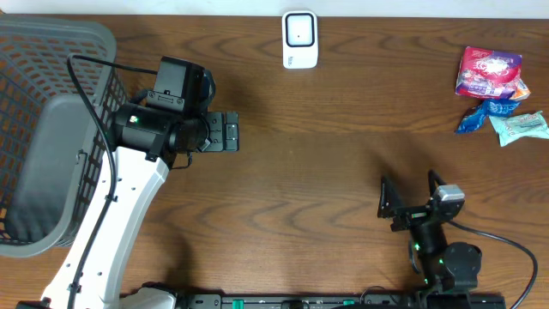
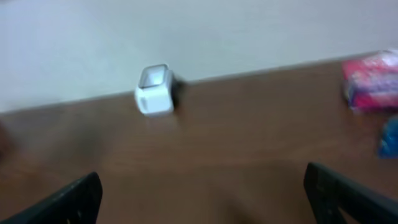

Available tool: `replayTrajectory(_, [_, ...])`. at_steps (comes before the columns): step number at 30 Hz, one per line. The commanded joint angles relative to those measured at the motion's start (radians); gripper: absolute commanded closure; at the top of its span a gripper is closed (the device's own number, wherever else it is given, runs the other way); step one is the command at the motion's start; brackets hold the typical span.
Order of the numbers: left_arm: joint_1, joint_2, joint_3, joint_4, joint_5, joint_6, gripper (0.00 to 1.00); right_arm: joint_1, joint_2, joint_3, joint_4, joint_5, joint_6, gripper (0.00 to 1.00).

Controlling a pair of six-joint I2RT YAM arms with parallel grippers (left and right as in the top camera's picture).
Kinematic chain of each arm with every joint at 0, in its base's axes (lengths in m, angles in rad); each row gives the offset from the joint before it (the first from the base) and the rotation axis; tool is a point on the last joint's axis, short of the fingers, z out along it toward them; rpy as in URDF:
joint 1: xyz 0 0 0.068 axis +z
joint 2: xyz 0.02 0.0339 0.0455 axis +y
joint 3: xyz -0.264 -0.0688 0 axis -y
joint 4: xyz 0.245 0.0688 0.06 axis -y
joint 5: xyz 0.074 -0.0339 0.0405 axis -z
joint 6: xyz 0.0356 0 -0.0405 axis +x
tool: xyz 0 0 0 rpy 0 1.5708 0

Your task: Scan the item barcode

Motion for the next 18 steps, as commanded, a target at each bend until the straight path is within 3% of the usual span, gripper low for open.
replayTrajectory(1, [0.003, 0.001, 0.003, -0.003, -0.010, 0.014, 0.02, -0.015, -0.019, -0.002, -0.010, 0.047, -0.037, 0.01])
replayTrajectory(18, [0.003, 0.001, 0.003, -0.003, -0.010, 0.014, 0.02, -0.011, -0.019, -0.002, -0.014, 0.071, -0.275, 0.01])
